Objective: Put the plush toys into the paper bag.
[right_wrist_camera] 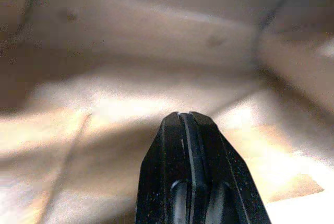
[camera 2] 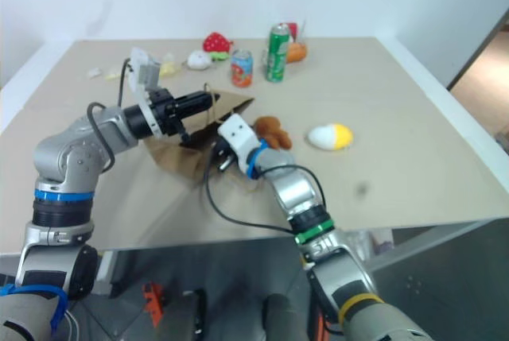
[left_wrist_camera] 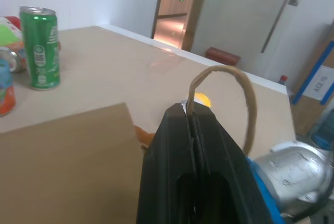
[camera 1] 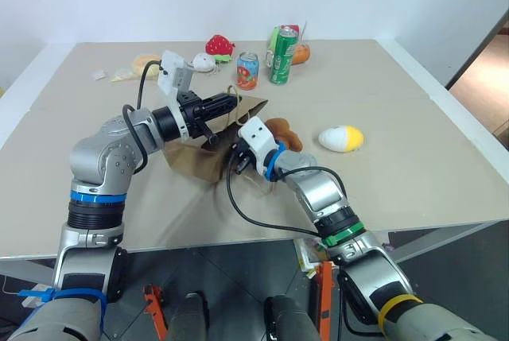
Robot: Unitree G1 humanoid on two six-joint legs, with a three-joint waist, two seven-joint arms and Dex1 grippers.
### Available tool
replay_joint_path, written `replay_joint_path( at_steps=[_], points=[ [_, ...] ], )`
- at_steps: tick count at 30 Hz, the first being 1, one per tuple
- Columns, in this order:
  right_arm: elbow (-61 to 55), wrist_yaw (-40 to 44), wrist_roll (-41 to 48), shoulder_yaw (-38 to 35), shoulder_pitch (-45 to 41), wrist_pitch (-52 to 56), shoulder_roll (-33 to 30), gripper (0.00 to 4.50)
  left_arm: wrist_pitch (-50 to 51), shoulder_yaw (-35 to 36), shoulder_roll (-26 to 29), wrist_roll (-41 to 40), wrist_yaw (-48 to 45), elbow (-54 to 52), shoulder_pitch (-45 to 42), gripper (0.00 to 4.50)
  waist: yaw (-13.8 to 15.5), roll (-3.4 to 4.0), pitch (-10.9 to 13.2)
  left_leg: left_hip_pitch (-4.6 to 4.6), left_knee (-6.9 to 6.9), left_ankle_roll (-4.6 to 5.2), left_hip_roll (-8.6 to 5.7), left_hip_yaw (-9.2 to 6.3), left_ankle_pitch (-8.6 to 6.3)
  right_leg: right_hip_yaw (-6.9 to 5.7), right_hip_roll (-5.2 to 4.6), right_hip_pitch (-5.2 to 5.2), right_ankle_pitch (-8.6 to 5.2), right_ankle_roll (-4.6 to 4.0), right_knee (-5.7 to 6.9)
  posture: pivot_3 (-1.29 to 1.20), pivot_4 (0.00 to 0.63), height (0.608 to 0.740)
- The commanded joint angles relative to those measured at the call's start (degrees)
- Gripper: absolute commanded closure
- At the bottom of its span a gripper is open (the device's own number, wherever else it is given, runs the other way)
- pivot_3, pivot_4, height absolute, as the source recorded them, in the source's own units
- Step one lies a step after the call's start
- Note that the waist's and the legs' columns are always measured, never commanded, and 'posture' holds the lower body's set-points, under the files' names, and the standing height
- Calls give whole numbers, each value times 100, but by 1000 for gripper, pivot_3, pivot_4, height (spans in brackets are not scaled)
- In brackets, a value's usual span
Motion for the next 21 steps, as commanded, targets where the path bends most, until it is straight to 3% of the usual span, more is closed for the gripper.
replay_joint_path(
  at_steps=[1, 6, 13, 21],
  points=[
    [-371, 94, -12, 46, -27, 318, 31, 4465, -182, 189, -12, -9, 90, -33, -182, 4500, 0, 0, 0, 0, -1, 0, 0, 0, 0, 0, 0, -1, 0, 0, 1, 0, 150, 740],
    [67, -367, -189, -31, -186, 753, 234, 4465, -397, 389, -151, -197, 157, -259, -168, 4500, -2, 0, 0, 1, -1, -1, 0, -1, 0, 0, 1, -3, -1, -4, 4, 0, 150, 740],
    [203, -562, -104, -241, -271, 976, 396, 4465, -1772, 196, -246, -98, -652, -1339, 289, 4500, 1, 0, 0, 0, -1, -8, 0, 0, 3, 0, -1, -2, 0, -7, 3, 0, 150, 740],
    [169, -565, -93, -297, -258, 1027, 374, 4465, -2361, -71, -120, 238, -990, -1303, 621, 4500, 2, 0, 0, 2, -4, -7, 0, -1, 5, 0, 1, -2, 2, -11, 4, 0, 150, 740]
  ],
)
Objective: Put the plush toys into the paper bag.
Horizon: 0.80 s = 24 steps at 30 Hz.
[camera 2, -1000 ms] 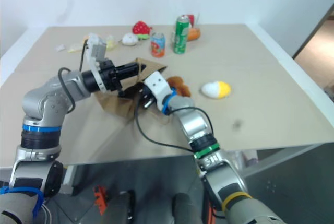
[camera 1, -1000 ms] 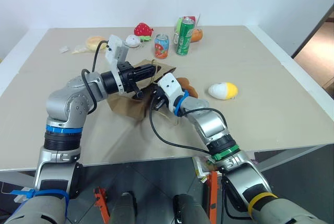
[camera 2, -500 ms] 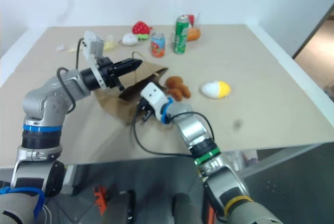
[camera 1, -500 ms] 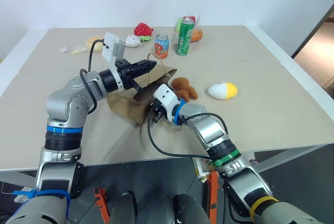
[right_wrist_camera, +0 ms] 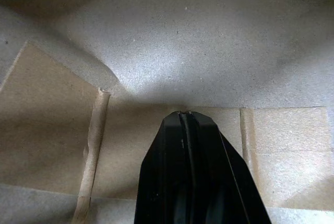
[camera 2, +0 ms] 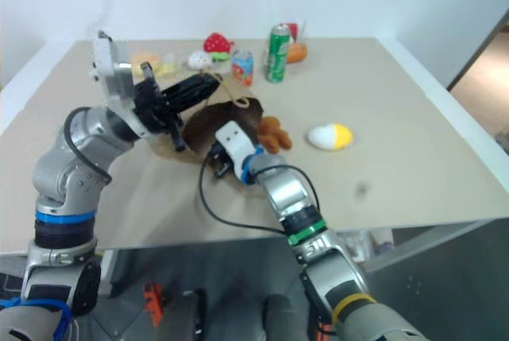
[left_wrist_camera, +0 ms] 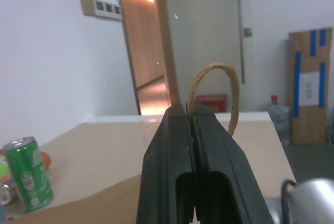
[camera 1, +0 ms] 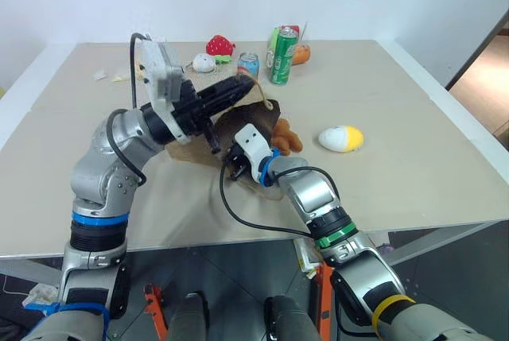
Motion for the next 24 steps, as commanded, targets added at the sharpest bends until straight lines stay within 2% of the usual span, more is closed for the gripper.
replay_joint_path(
  at_steps=[1, 4, 10, 21, 24],
  points=[
    [-22, -14, 33, -140, -44, 59, -24, 4465, -292, 6, 118, 91, -122, -61, 8, 4500, 0, 0, 0, 0, 0, 0, 0, 0, 0, 0, 0, 0, 0, 0, 0, 0, 150, 740],
    [-183, 173, 187, -191, -22, 60, -53, 4465, -406, -51, 160, 184, -188, 40, 97, 4500, 0, 0, 0, 0, -1, 1, 0, -1, 1, 0, 0, 0, 0, 0, 0, 0, 150, 740],
    [-1391, 898, 1199, -795, 109, 250, -163, 4465, -640, -166, 148, 349, -327, 308, 250, 4500, 1, 1, 1, -4, -4, 1, 0, -1, 1, 0, 1, -4, -5, 2, -1, 0, 150, 740],
    [-2927, 1180, 2013, -1248, 687, 942, -1009, 4465, -714, -208, 126, 293, -433, 423, 258, 4500, 7, 1, 1, -4, -6, 0, 0, -1, 0, 0, 0, -5, -6, -1, -1, 0, 150, 740],
    [-3059, 1186, 2051, -1389, 898, 983, -1385, 3627, -726, -195, 132, 279, -448, 437, 251, 4500, 15, 0, 0, -3, -6, 0, 0, -1, 0, 0, -1, -5, -6, -1, -1, 0, 150, 740]
  ],
)
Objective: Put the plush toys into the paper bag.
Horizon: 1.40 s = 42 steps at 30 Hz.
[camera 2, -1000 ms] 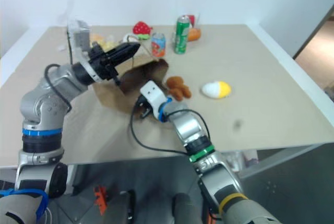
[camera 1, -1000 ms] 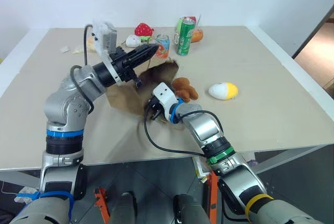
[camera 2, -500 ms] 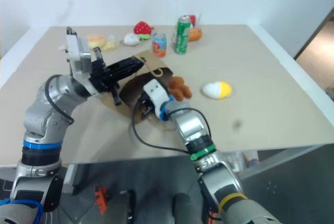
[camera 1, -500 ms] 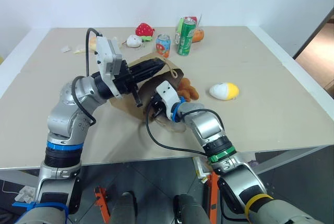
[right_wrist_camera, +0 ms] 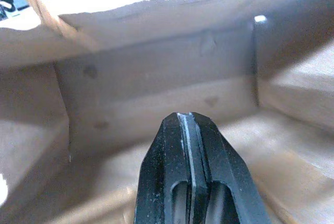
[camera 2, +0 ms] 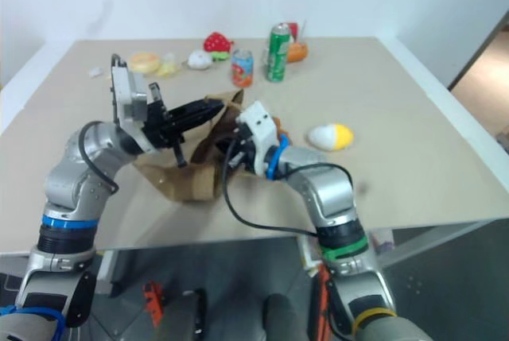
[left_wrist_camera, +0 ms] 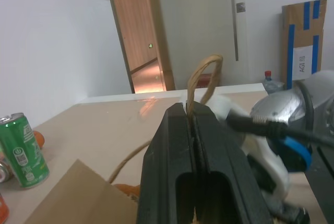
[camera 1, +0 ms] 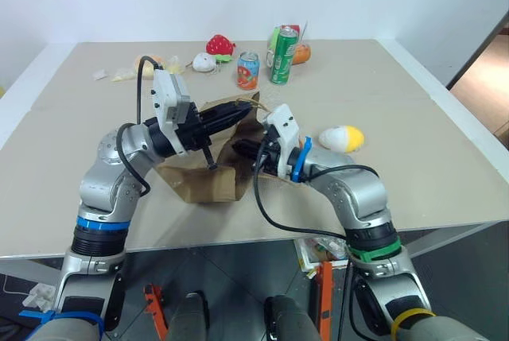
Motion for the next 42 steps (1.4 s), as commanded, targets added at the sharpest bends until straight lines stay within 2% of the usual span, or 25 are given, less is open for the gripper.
replay_joint_path(
  at_steps=[1, 5, 8, 17, 20, 23, 26, 36, 42],
  points=[
    [-383, 22, 126, -282, 173, 10, -352, 3135, -106, 51, 12, -47, -35, -72, -40, 4500, 6, 0, 0, 0, 0, 0, 0, 0, 0, 0, 0, 1, 0, 0, 0, 0, 150, 740],
    [-379, 45, 48, -201, 332, -77, -660, 1415, -113, 36, 2, -58, -45, -114, -37, 4500, -4, 0, 0, 1, -1, 0, 0, 1, 0, 0, 0, -1, -1, -2, 0, 0, 150, 740],
    [-194, 76, 166, -547, 257, -164, -894, 31, -119, 4, 15, -41, -70, -165, -25, 4500, -5, 1, 1, 1, -2, 0, 0, 1, 0, 1, 1, -4, -1, -2, 0, 0, 150, 740],
    [722, 166, 530, -1851, -174, -475, -1824, 31, -195, -70, 277, 41, -353, -303, 90, 4500, 12, -1, 1, 0, -1, 0, -1, 4, 0, 1, -2, -2, -2, -2, -5, 0, 150, 740],
    [1264, 48, 328, -1999, -264, -653, -2172, 31, -217, -95, 320, 44, -396, -291, 102, 4500, 11, 0, 2, 0, -3, 0, -1, 4, 0, 1, -2, -2, -4, -2, -5, 0, 150, 740],
    [1824, 62, -290, -1582, -124, -1112, -2679, 31, -203, -155, 375, 32, -513, -303, 108, 4500, 11, 0, 3, 0, -3, 1, -1, 5, 0, 3, -2, -1, -5, -1, -8, 0, 150, 740],
    [2246, 135, -641, -1277, -102, -1492, -2849, 31, -173, -170, 388, 4, -558, -310, 122, 4500, 8, 0, 3, 0, -3, 1, -1, 7, 0, 4, -2, -2, -5, -1, -10, 0, 150, 740],
    [3008, 439, -929, -721, -384, -1989, -2543, 31, -240, -205, 416, 43, -658, -394, 247, 4500, -19, 3, 5, 1, -2, 1, -1, 9, 1, 10, 0, -2, -4, 0, -9, 0, 150, 740],
    [3428, 355, -1315, -395, -556, -2372, -2402, 31, -704, -257, 661, 332, -1010, -315, 420, 4500, -8, 5, 7, 2, -3, 1, -2, 9, 0, 10, 0, -3, -4, 1, -9, 0, 150, 740]
  ],
)
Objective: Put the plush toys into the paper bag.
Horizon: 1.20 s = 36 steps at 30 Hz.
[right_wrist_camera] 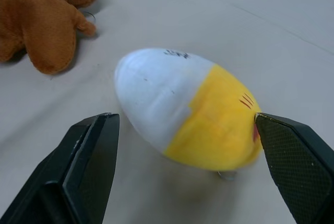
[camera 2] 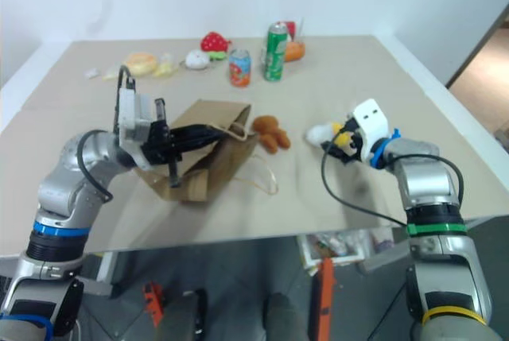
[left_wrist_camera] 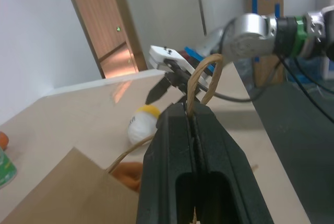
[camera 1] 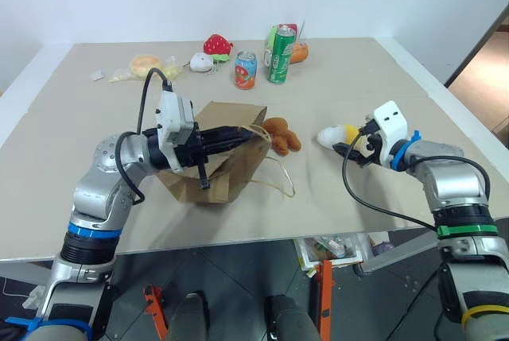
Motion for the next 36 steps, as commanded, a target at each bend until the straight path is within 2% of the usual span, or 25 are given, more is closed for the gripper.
replay_joint_path(
  at_steps=[1, 7, 12, 15, 16, 17, 18, 22, 24, 31, 34, 36],
  points=[
    [173, -100, -308, 149, -200, -347, 23, 31, -409, 8, 205, 166, -269, -74, 67, 4500, 0, 0, 0, 0, 0, 0, 0, 1, 0, 0, 0, 0, 0, 0, 0, 0, 150, 740],
    [292, -347, -743, 399, -246, -619, 154, 31, -674, 90, 350, 260, -428, 256, -102, 4500, -1, 2, 1, 0, 1, 0, 0, 1, 0, 0, 0, 0, 0, 0, 0, 0, 150, 740],
    [283, -416, -925, 466, -177, -718, 252, 31, -522, 139, 249, 140, -238, 288, -225, 4500, 0, 2, 1, 0, 1, 0, 0, 1, 0, 1, 0, 0, 0, 0, 0, 0, 150, 740],
    [229, -491, -905, 370, -138, -691, 331, 860, -371, 171, 194, 32, -97, 228, -223, 4500, -3, 2, 1, 0, 0, 0, 0, 1, 0, 1, 0, 0, 0, 0, 0, 0, 150, 740],
    [192, -504, -894, 351, -115, -695, 348, 989, -312, 187, 175, -9, -49, 217, -225, 4500, -3, 2, 1, 1, 0, 0, 0, 1, 0, 1, 0, 0, 0, 0, 0, 0, 150, 740],
    [154, -521, -879, 327, -95, -684, 364, 1754, -267, 200, 167, -44, -13, 209, -227, 4500, -3, 2, 1, 1, 0, 0, 0, 1, 0, 1, 1, 0, 0, 0, 0, 0, 150, 740],
    [77, -502, -872, 326, -60, -663, 363, 1845, -224, 216, 164, -77, 15, 207, -233, 4500, -2, 2, 1, 1, 0, 0, 0, 1, 0, 1, 1, 0, 1, 0, 1, 0, 150, 740],
    [-86, -565, -922, 311, 8, -546, 339, 3751, -165, 228, 173, -133, 40, 200, -244, 4500, -2, 2, 1, 1, 1, 0, 0, 1, 0, 1, 0, 1, 1, 1, 1, 0, 150, 740],
    [-202, -528, -923, 321, 77, -444, 305, 4415, -157, 219, 170, -143, 40, 204, -253, 4500, -1, 2, 1, 1, 1, 0, 0, 1, 0, 1, 0, 2, 1, 1, 1, 0, 150, 740],
    [-886, -471, -555, 1, 347, 240, 367, 4492, -146, 185, 137, -160, 40, 242, -296, 4500, 3, 2, 1, 1, 0, 0, 0, 1, 0, 1, 0, 2, 1, 2, 1, 0, 150, 740],
    [-1733, -285, 365, -580, 262, 1126, 594, 4492, -145, 182, 132, -159, 21, 278, -322, 4500, -1, 3, 2, 1, 1, 0, 0, 0, 0, 1, 1, 2, 2, 2, 2, 0, 150, 740],
    [-2404, 44, 855, -673, 298, 1503, 590, 4492, -128, 186, 134, -169, 12, 297, -338, 4500, -5, 6, 3, 2, 0, 1, 0, 0, 1, 3, 2, 0, 3, 3, 5, 0, 150, 740]
  ],
)
